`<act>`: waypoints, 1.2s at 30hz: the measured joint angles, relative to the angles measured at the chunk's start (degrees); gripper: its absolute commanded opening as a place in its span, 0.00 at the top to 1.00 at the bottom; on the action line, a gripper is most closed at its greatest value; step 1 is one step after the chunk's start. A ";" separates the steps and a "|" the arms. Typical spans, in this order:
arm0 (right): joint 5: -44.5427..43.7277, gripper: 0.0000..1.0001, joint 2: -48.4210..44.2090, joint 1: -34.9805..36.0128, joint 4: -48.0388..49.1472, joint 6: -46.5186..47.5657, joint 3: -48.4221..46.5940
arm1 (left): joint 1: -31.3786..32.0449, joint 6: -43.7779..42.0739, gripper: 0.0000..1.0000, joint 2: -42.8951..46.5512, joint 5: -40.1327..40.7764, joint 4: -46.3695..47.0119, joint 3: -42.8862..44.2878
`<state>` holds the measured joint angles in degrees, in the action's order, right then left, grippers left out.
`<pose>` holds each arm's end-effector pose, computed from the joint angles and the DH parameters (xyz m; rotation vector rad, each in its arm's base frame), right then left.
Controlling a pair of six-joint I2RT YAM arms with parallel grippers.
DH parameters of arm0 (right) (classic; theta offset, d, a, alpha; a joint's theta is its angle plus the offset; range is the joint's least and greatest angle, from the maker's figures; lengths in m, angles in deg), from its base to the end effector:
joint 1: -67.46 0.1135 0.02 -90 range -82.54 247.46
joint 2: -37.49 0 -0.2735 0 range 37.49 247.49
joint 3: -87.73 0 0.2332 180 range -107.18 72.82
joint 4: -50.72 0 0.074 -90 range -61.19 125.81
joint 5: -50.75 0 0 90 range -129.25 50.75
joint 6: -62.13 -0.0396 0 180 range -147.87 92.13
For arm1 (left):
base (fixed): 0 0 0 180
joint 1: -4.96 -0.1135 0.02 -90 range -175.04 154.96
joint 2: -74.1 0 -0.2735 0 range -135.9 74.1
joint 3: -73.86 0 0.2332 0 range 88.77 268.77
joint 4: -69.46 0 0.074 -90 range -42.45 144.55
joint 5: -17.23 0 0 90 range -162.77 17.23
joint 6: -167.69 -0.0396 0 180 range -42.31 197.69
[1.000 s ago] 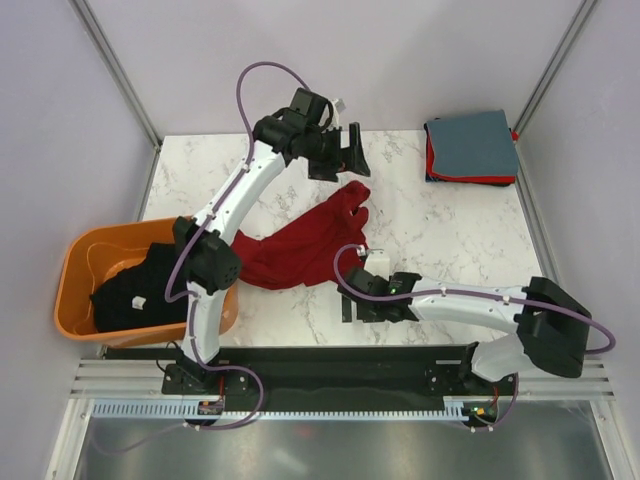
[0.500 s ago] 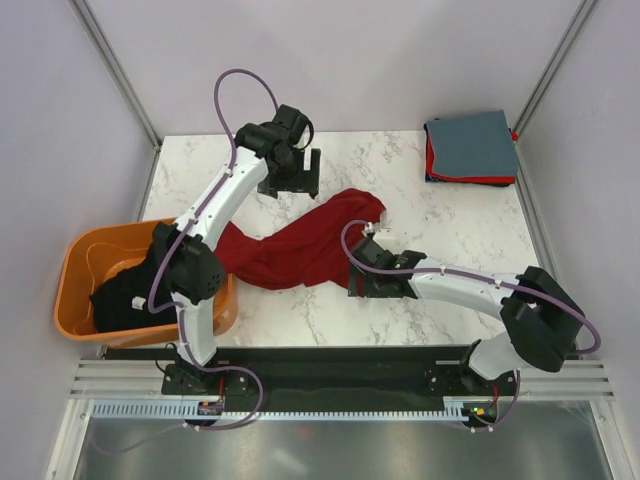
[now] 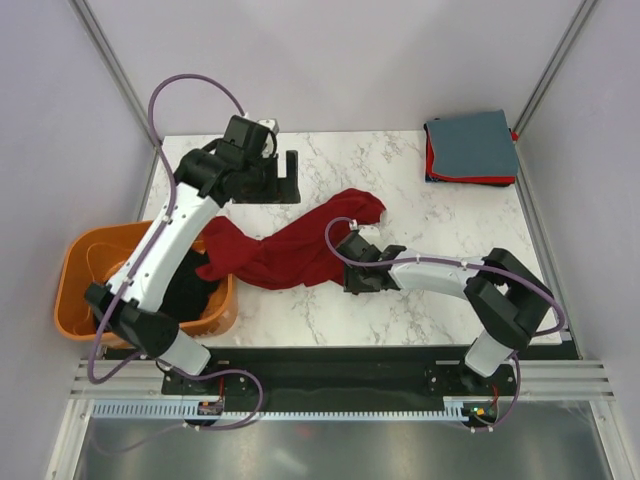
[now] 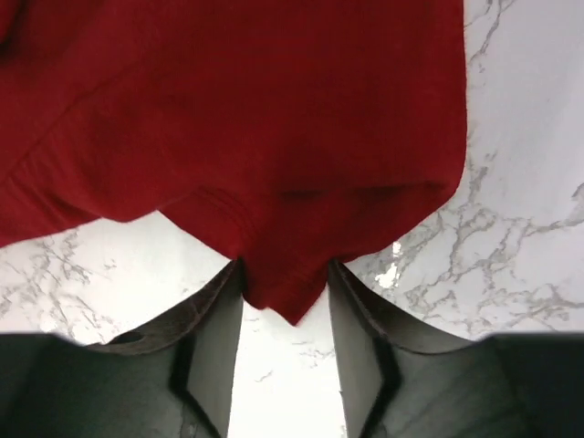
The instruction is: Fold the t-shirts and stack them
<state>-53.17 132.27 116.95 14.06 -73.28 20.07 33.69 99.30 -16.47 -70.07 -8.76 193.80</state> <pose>0.2021 0.2219 0.1789 -0.0190 2.6480 0.2356 0.2646 -0.1429 0.4159 0.1306 2.4478 -0.3390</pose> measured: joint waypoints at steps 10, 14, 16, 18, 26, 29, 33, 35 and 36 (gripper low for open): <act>1.66 1.00 1.73 -0.11 -0.35 -0.37 -2.38 | 0.00 0.57 0.00 17.33 1.40 1.36 -16.44; 1.60 1.00 0.52 -0.11 -10.97 0.48 -13.31 | 0.00 2.12 0.00 23.91 2.29 1.49 -17.90; 0.81 1.00 -1.05 -0.13 -15.23 1.29 -23.39 | 0.00 2.86 0.00 26.75 2.95 1.68 -17.90; -0.61 1.00 -2.51 -0.39 -20.20 2.43 -37.77 | 0.00 3.58 0.00 29.44 3.32 1.70 -17.77; -14.01 1.00 -14.16 -6.88 -33.90 6.32 -78.03 | 0.00 5.92 0.03 30.38 1.36 1.53 -16.44; -20.06 1.00 -22.27 -11.21 -38.97 6.78 -74.90 | 0.00 6.47 0.04 29.49 -0.11 1.27 -16.44; -27.23 1.00 -25.49 -14.91 -45.72 7.78 -71.60 | 0.42 7.28 0.06 28.98 -2.43 1.09 -16.79; -29.16 1.00 -24.94 -15.54 -47.80 8.17 -69.83 | 1.22 7.65 0.07 28.85 -3.13 1.09 -17.49; -29.51 1.00 -24.76 -15.65 -48.63 8.24 -68.91 | 1.95 7.87 0.08 28.70 -3.30 1.09 -17.99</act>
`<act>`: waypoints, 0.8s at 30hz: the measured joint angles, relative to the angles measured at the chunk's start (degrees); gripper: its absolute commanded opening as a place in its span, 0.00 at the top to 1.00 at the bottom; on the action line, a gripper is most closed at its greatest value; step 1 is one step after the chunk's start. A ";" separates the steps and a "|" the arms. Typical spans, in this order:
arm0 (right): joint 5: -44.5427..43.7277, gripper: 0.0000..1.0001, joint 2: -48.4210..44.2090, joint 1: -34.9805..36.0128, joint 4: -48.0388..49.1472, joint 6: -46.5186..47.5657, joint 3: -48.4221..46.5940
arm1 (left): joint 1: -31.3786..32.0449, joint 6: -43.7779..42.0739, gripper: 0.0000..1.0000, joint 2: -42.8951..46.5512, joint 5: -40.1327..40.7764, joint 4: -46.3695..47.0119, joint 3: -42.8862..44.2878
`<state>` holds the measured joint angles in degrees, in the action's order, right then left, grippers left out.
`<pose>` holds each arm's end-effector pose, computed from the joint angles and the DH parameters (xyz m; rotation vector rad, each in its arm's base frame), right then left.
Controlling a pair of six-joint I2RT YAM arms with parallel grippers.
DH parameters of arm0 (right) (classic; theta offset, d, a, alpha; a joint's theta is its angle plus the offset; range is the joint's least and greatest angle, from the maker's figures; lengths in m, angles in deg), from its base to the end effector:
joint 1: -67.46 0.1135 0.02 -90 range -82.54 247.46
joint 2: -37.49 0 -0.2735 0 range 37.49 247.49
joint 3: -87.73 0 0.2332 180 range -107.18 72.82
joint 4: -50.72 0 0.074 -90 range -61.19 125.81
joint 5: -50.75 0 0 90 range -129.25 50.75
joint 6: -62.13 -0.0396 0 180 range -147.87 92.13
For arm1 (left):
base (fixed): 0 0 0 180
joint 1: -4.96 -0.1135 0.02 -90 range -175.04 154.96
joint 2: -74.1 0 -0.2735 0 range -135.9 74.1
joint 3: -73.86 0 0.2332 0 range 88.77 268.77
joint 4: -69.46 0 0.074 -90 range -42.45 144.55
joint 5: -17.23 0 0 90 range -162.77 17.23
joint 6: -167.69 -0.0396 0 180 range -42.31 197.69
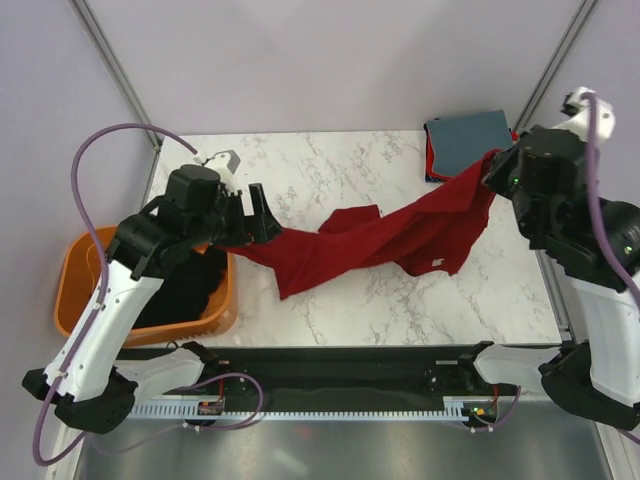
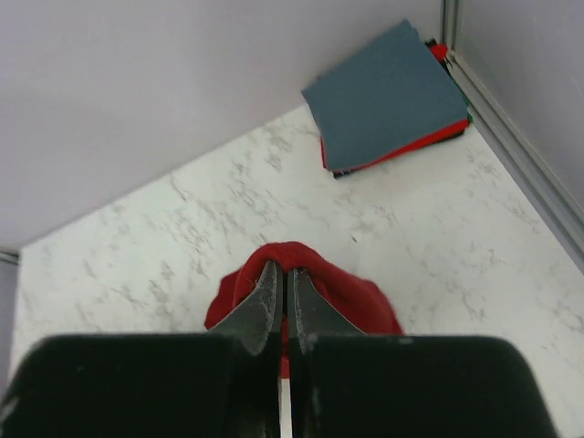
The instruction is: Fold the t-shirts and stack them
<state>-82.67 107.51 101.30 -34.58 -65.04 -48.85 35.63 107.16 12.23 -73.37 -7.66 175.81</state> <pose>0.1120 0.0423 0.5515 0.5468 1.7246 0.1603 0.1375 -0.0821 0.4364 0.0298 2.2817 -0.5799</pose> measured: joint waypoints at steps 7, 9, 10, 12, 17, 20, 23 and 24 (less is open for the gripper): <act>5.03 1.00 -4.07 -0.11 3.43 -0.35 25.22 | 9.05 2.97 0.15 -3.34 1.60 0.44 -3.76; 7.34 1.00 -7.13 -0.11 4.11 -1.03 35.56 | 13.66 4.74 0.17 -4.52 2.86 1.55 -6.16; 7.98 1.00 -8.44 -0.11 4.61 -1.46 39.08 | 15.45 5.49 0.18 -4.90 3.50 1.75 -7.48; 9.29 1.00 -11.30 -0.11 4.96 -2.49 45.55 | 19.65 7.85 0.21 -5.22 4.83 3.48 -12.46; 12.28 1.00 -15.47 -0.11 7.50 -4.33 52.59 | 26.01 13.55 0.26 -5.07 6.51 6.91 -25.92; 14.27 1.00 -16.76 -0.11 9.73 -5.11 56.41 | 26.84 16.13 0.26 -4.96 6.54 9.68 -32.48; 16.41 1.00 -16.90 -0.11 11.52 -5.64 60.00 | 26.95 18.10 0.25 -4.87 6.14 13.99 -37.51; 16.70 1.00 -16.90 -0.11 11.76 -5.68 60.52 | 26.97 18.80 0.25 -4.92 5.99 15.63 -39.06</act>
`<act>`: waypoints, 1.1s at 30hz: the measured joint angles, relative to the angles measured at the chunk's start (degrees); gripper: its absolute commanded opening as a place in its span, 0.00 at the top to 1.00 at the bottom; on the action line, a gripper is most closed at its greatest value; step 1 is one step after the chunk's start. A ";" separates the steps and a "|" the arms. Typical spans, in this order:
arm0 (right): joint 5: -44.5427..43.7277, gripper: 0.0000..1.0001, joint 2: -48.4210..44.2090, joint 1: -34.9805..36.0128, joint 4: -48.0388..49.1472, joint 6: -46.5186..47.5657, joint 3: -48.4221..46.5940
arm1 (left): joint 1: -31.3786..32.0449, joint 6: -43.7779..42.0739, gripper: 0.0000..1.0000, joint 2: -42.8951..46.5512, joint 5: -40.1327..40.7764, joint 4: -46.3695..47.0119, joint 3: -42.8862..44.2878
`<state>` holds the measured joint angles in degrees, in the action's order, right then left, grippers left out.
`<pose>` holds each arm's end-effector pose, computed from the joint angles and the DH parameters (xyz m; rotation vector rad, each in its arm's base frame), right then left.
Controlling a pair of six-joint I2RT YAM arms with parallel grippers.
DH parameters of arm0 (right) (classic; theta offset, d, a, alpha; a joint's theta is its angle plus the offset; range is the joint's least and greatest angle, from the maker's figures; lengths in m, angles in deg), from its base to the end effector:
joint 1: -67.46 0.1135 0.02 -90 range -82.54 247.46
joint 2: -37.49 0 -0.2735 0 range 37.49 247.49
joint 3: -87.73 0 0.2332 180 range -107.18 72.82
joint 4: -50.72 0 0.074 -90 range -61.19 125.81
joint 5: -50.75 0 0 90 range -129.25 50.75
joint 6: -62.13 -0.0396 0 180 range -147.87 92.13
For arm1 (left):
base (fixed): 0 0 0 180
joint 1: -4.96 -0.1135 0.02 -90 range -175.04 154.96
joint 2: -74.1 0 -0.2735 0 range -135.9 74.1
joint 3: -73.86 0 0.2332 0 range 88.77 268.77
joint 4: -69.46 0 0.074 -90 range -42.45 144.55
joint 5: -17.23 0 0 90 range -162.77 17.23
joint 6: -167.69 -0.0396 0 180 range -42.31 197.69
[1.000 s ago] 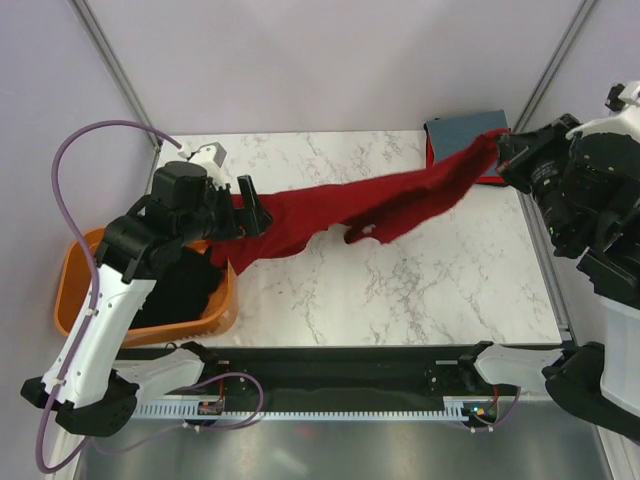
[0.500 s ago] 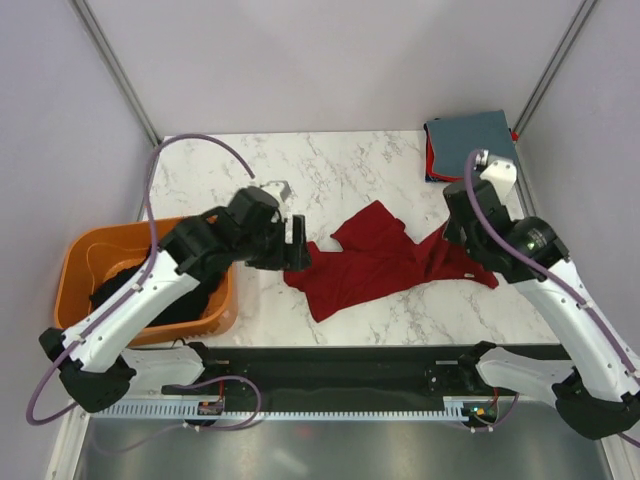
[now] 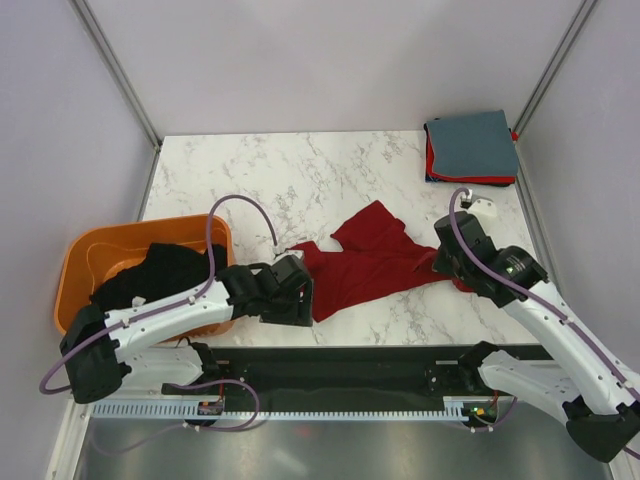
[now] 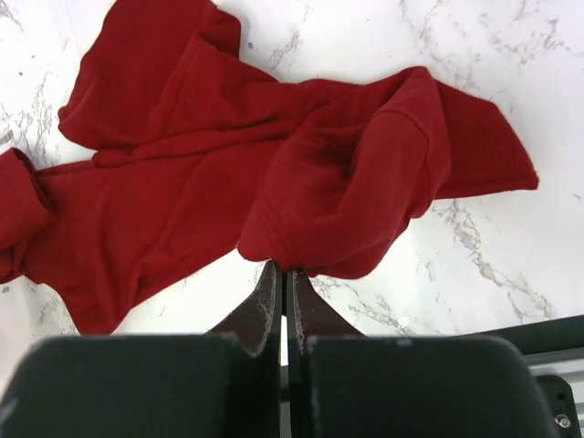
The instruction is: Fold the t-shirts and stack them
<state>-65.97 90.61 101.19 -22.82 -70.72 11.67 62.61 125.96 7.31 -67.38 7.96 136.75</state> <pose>0.1264 0.0630 0.3386 0.3820 2.3026 0.0825 0.1059 -0.1603 0.2459 0.1989 2.7739 -0.4051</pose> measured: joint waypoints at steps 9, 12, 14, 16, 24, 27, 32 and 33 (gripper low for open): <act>2.75 1.00 -0.79 0.00 3.19 -0.26 4.31 | 0.00 3.06 0.30 -5.60 0.11 11.76 -3.54; 3.04 1.00 -1.51 0.00 4.04 -0.24 5.77 | 0.00 3.15 0.36 -10.05 0.22 15.02 -3.54; 3.28 1.00 -1.86 0.00 4.31 -0.20 6.62 | -0.02 3.17 0.41 -13.11 0.44 16.59 -3.52; 3.50 1.00 -1.99 0.00 4.52 -0.15 7.17 | -0.02 3.19 0.48 -15.45 0.55 17.66 -3.52; 4.11 1.00 -2.08 0.00 5.49 0.24 8.70 | 0.39 3.19 0.55 -18.21 1.01 18.86 -1.90; 4.44 1.00 -2.03 0.00 5.79 0.26 9.11 | 1.07 3.17 0.55 -18.34 2.12 18.49 0.24; 4.70 1.00 -1.68 0.00 6.21 0.44 9.22 | 1.38 3.13 0.55 -19.71 3.26 18.43 2.12; 4.83 1.00 -1.68 0.00 6.29 0.48 9.22 | 1.38 3.13 0.55 -20.09 3.52 18.34 2.16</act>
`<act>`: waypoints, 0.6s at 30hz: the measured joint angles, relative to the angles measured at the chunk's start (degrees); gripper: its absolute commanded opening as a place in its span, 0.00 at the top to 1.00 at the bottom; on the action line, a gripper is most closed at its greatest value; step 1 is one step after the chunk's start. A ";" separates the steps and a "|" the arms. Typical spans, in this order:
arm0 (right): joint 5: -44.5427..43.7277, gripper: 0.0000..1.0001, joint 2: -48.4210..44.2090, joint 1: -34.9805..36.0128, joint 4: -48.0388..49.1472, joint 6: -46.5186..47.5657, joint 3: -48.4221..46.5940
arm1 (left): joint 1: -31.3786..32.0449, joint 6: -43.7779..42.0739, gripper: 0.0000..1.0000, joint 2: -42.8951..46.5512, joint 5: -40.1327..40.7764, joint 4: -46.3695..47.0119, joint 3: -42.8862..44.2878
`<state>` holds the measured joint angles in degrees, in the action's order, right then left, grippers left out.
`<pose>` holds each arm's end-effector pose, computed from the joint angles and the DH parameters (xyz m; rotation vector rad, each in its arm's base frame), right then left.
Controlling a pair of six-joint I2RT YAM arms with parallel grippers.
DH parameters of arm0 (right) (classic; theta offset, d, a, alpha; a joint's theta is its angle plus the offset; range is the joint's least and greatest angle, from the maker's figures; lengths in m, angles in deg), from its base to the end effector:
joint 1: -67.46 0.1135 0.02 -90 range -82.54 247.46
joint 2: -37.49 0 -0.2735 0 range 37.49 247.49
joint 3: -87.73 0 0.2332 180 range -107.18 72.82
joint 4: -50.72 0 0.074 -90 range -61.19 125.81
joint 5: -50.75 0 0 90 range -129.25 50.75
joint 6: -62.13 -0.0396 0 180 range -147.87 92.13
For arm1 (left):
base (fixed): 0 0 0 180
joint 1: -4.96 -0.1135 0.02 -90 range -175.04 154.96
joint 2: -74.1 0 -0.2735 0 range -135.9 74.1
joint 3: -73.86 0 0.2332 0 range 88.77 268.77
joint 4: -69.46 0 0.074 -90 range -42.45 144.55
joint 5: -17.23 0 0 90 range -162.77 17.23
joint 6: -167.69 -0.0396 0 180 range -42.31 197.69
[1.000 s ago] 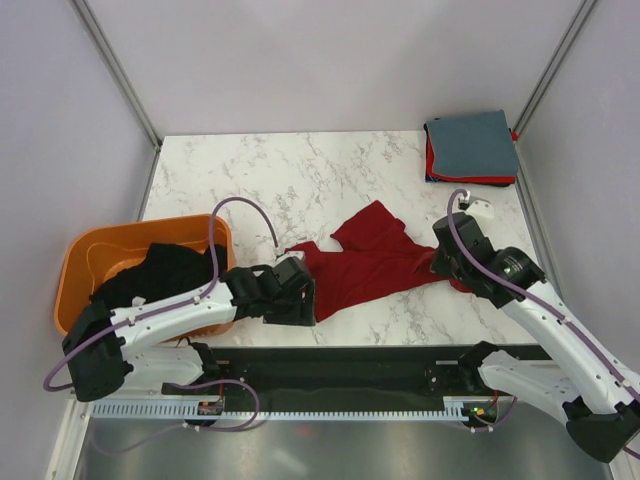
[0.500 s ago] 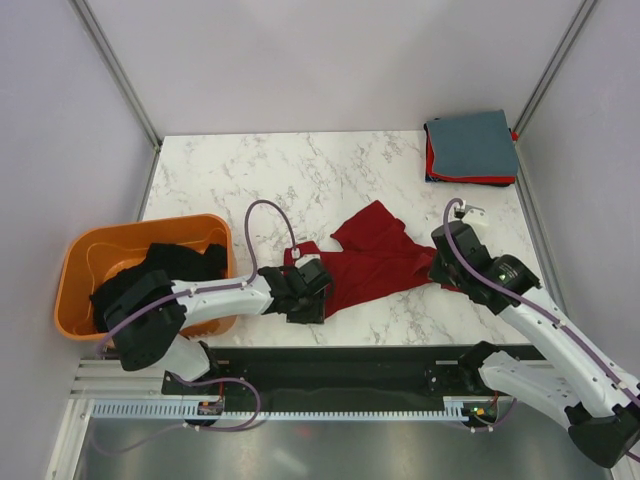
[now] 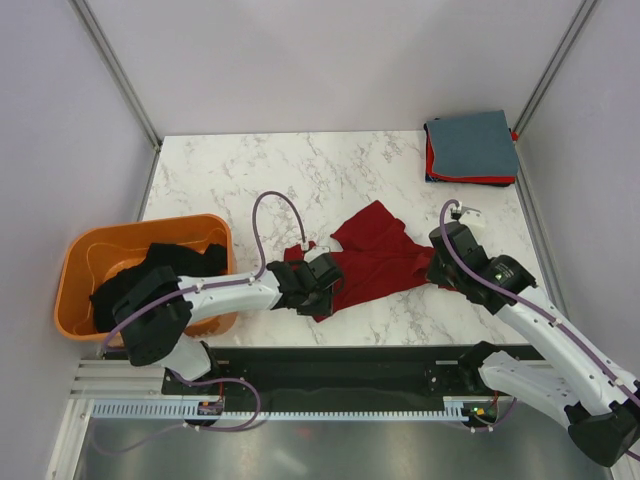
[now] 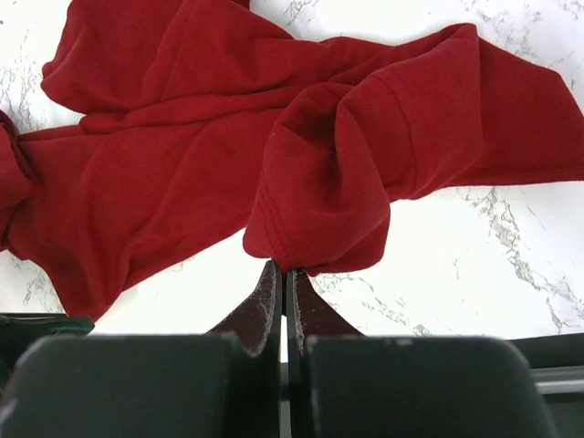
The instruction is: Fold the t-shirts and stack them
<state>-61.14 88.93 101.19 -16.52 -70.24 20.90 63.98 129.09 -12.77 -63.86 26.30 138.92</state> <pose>0.1269 0.0670 0.3022 0.3392 2.3695 0.1453 0.1439 -0.2278 0.1975 0.1349 2.7391 -0.3780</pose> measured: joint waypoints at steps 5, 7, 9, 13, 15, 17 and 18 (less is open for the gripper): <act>0.15 1.00 -0.02 0.00 0.07 0.20 0.04 | 0.00 0.00 0.55 -1.92 1.01 -1.49 0.00; 0.24 1.00 -0.02 0.00 0.11 0.17 0.13 | 0.00 0.00 0.55 -2.01 1.42 -1.97 0.00; 0.31 1.00 -0.02 0.00 0.13 0.17 0.39 | 0.00 0.02 0.55 -2.03 1.55 -2.10 0.04; 0.63 1.00 0.00 0.00 0.11 0.17 0.96 | 0.00 0.00 0.55 -2.93 1.68 -2.25 0.76; 0.66 1.00 0.00 0.00 0.13 0.17 0.96 | 0.00 0.00 0.56 -3.74 1.73 -2.27 1.29; 0.66 1.00 0.00 0.00 0.15 0.17 1.03 | 0.00 0.00 0.57 -4.68 1.75 -2.27 1.81; 0.66 1.00 0.00 0.00 0.17 0.17 1.07 | 0.00 0.00 0.57 -5.18 1.75 -2.29 2.03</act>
<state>-60.49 88.93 101.19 -16.35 -70.06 21.97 63.98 129.09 -17.95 -62.11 24.01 140.95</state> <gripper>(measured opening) 0.010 0.441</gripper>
